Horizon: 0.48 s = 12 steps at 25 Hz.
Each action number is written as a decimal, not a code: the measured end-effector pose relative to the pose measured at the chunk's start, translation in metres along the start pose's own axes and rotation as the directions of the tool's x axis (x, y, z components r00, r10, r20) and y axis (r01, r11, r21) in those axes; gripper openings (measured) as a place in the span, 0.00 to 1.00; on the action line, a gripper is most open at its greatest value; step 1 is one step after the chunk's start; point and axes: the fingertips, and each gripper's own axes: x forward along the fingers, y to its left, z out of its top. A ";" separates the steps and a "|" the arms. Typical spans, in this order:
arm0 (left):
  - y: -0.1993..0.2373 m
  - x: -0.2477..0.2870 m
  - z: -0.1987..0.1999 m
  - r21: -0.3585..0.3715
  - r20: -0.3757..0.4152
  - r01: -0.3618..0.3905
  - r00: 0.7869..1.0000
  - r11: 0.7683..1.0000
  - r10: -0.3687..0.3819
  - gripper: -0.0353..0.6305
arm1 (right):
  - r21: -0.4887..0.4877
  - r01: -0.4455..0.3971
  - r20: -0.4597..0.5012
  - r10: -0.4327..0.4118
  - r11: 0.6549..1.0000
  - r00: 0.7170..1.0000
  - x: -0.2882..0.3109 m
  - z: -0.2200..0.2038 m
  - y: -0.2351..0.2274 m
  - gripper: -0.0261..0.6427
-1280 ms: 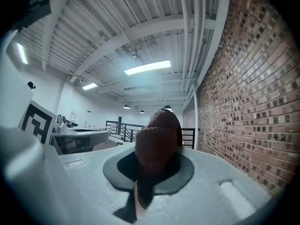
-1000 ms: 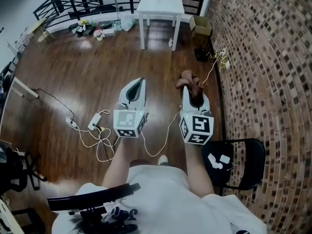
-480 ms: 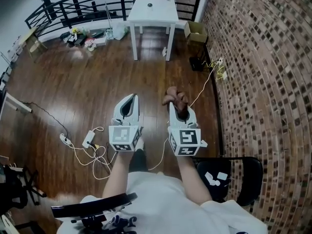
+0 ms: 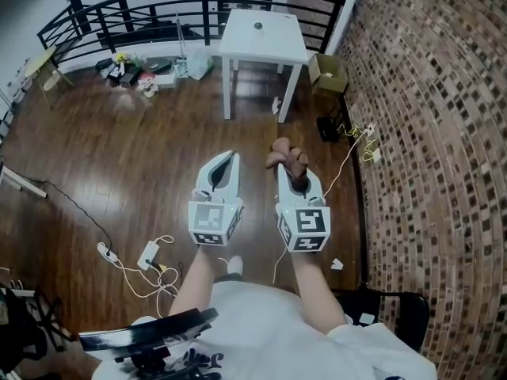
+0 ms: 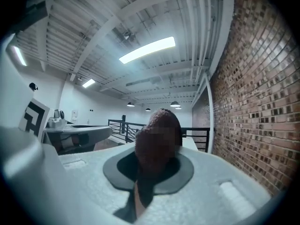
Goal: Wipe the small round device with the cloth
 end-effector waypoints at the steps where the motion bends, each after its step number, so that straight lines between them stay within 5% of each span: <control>1: 0.012 0.007 -0.002 -0.001 -0.001 -0.001 1.000 1.000 0.001 0.08 | -0.001 -0.008 -0.003 0.008 1.000 1.000 0.014 0.001 0.006 0.08; 12: 0.099 0.090 -0.024 -0.022 -0.038 -0.059 0.998 0.998 0.058 0.08 | -0.005 -0.032 -0.030 0.032 0.999 0.999 0.132 -0.001 -0.013 0.08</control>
